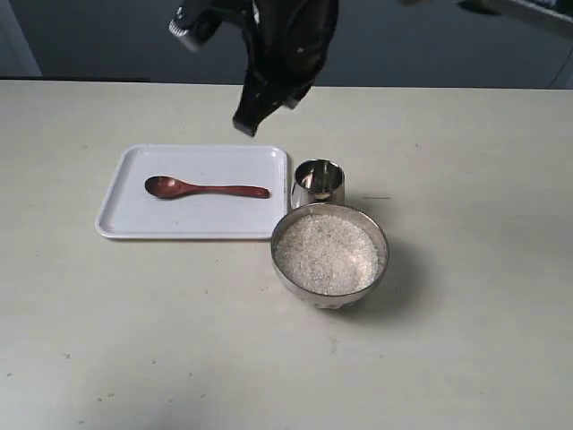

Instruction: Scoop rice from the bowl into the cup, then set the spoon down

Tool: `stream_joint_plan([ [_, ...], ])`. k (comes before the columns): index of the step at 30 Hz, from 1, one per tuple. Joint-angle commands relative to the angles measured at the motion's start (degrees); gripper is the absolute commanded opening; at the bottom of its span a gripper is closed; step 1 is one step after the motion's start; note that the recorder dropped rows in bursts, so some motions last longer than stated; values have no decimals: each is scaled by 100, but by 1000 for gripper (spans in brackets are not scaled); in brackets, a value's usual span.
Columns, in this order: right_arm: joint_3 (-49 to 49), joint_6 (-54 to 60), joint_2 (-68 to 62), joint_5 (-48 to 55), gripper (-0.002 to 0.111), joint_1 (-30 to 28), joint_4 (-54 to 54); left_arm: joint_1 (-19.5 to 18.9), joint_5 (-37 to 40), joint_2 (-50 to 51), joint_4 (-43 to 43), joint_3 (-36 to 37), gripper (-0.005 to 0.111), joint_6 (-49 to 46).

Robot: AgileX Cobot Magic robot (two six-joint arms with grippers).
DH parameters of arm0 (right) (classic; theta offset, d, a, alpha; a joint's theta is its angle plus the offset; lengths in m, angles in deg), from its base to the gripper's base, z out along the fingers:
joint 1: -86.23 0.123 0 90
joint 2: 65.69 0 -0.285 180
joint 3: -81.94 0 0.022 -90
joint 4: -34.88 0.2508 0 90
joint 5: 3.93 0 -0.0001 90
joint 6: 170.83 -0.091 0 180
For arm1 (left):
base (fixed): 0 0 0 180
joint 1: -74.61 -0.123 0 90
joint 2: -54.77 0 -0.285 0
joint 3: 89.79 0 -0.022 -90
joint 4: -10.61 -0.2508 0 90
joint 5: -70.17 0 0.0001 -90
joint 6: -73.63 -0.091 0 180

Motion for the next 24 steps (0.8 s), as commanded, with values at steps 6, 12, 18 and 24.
stream_joint_plan([
  [6, 61, -613, 1597, 166, 0, -251, -563, 18, 9, -25, -5, -14, 1, 15],
  [12, 477, -866, 2536, 166, 0, -428, -649, 18, 9, -25, -5, -14, 1, 15],
  [18, 947, -1378, 3413, 166, 0, -428, -584, 18, 9, -25, -5, -14, 1, 15],
  [24, 1561, -1378, 4229, 166, 0, -428, -594, 18, 9, -25, -5, -14, 1, 15],
])
